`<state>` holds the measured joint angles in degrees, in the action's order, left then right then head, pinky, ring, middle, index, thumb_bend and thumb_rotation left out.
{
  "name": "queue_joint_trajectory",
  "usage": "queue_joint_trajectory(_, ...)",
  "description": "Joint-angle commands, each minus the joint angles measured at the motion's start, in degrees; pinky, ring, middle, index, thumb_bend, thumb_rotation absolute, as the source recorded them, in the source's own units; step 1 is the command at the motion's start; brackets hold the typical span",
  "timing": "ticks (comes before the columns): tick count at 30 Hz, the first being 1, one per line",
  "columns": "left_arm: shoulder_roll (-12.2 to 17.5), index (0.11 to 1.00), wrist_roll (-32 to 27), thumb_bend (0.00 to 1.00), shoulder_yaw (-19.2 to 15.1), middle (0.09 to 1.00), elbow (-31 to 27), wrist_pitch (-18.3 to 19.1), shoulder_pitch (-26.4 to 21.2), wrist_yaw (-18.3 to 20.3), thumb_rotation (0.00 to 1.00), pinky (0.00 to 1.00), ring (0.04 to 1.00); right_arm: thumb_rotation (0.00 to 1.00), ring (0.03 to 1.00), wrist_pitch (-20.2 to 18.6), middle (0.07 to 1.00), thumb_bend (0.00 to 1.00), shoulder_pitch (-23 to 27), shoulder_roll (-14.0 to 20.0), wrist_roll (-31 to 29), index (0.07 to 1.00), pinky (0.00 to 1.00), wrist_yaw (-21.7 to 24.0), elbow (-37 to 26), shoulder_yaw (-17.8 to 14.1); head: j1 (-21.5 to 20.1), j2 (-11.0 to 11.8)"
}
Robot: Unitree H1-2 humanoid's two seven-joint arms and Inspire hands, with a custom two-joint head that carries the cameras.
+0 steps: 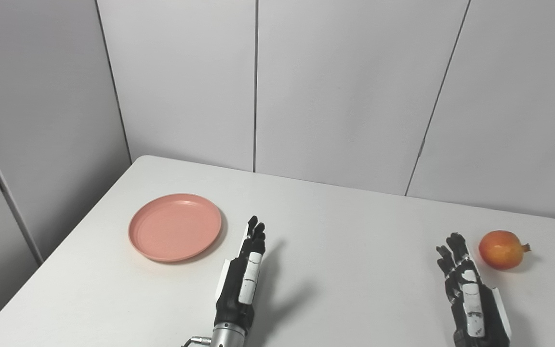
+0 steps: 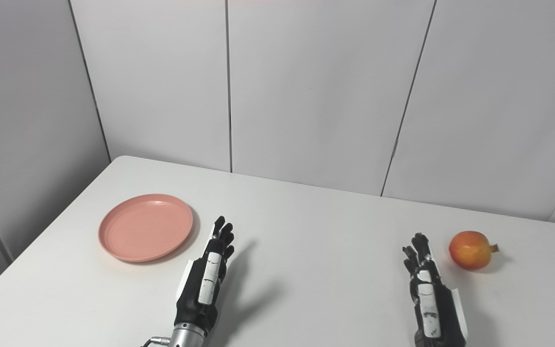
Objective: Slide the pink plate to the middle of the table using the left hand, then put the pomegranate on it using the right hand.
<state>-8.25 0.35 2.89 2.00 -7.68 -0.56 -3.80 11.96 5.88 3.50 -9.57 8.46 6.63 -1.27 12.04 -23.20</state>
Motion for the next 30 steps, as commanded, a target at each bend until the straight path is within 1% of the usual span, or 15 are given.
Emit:
queue_joint_trajectory(1, 0.9, 1.0, 0.38, 0.74, 0.23, 1.0, 3.97, -1.11, 2.99, 0.66, 0.97, 1.0, 1.0, 0.93, 0.965, 1.08, 0.979, 0.8, -3.26, -0.38, -0.54, 0.955, 1.0, 0.59, 3.3, 0.04, -0.36, 0.02)
queue_joint_trajectory(3, 1.11, 1.0, -0.19, 0.73, 0.2, 1.0, 3.21, -0.58, 3.04, 1.06, 0.97, 1.0, 1.0, 0.93, 0.964, 0.85, 0.976, 0.79, -3.36, -0.45, -0.35, 0.95, 1.0, 0.53, 3.05, 0.22, -0.9, 0.03)
queue_joint_trajectory(6, 1.61, 1.0, -1.83, 0.76, -0.06, 0.992, 1.63, -0.25, 2.79, 2.23, 0.95, 1.0, 1.0, 0.92, 0.958, 0.47, 0.968, 0.81, -3.61, -0.56, -0.37, 0.943, 1.0, 0.59, 2.75, 0.46, -1.79, -0.32)
queue_joint_trajectory(10, 2.24, 1.0, -2.72, 0.78, -0.36, 0.999, -1.27, 0.8, 2.33, 2.91, 0.96, 1.0, 1.0, 0.92, 0.954, 0.04, 0.959, 0.79, -3.92, -0.47, -0.98, 0.943, 1.0, 0.84, 2.45, 0.51, -2.26, -0.64)
queue_joint_trajectory(13, 1.81, 1.0, -3.62, 0.8, -0.85, 0.995, -5.49, 3.89, 1.81, 2.62, 0.96, 1.0, 0.998, 0.92, 0.95, 0.05, 0.957, 0.8, -4.13, -0.34, -0.96, 0.941, 1.0, 0.71, 2.24, 0.51, -2.08, -0.76)
queue_joint_trajectory(15, 1.35, 0.988, -4.08, 0.83, -1.19, 0.974, -8.55, 6.97, 0.97, 2.16, 0.97, 1.0, 0.971, 0.92, 0.953, -0.14, 0.961, 0.81, -4.24, -0.2, -1.06, 0.943, 1.0, 0.78, 2.12, 0.5, -2.01, -0.82)
queue_joint_trajectory(17, 1.23, 0.955, -4.45, 0.88, -1.52, 0.938, -11.17, 10.12, 0.06, 2.04, 0.98, 0.98, 0.928, 0.92, 0.958, -0.31, 0.965, 0.8, -4.3, -0.12, -1.26, 0.948, 1.0, 0.91, 2.08, 0.49, -2.01, -0.82)
queue_joint_trajectory(18, 1.47, 0.948, -4.93, 0.89, -1.72, 0.932, -12.61, 11.79, -0.96, 2.29, 0.99, 0.97, 0.919, 0.92, 0.958, -0.1, 0.964, 0.8, -4.22, -0.03, -1.43, 0.948, 1.0, 1.12, 2.4, 0.48, -2.18, -0.7)
queue_joint_trajectory(22, 2.62, 0.935, -6.43, 0.92, -2.46, 0.924, -16.37, 16.27, -4.55, 3.01, 1.0, 0.96, 0.91, 0.93, 0.956, 0.62, 0.963, 0.78, -3.78, -0.01, -1.71, 0.949, 1.0, 1.43, 3.51, 0.46, -2.35, -0.53)
queue_joint_trajectory(24, 3.37, 0.927, -7.14, 0.93, -3.02, 0.912, -17.79, 18.22, -6.6, 3.07, 0.98, 0.95, 0.898, 0.92, 0.948, 0.84, 0.956, 0.79, -3.6, -0.1, -1.59, 0.943, 1.0, 1.35, 3.85, 0.49, -2.49, -0.26)
queue_joint_trajectory(27, 4.58, 0.915, -8.06, 0.94, -4.17, 0.895, -19.04, 19.92, -9.63, 2.99, 0.97, 0.93, 0.888, 0.92, 0.947, 1.1, 0.954, 0.8, -3.48, -0.1, -1.34, 0.939, 1.0, 1.26, 4.17, 0.53, -2.49, -0.26)
queue_joint_trajectory(30, 6.37, 0.896, -8.55, 0.95, -5.87, 0.891, -18.67, 20.1, -13.15, 2.64, 0.98, 0.94, 0.898, 0.91, 0.946, 0.92, 0.951, 0.81, -3.43, -0.2, -1.51, 0.937, 1.0, 1.17, 4.27, 0.41, -2.49, -0.08)
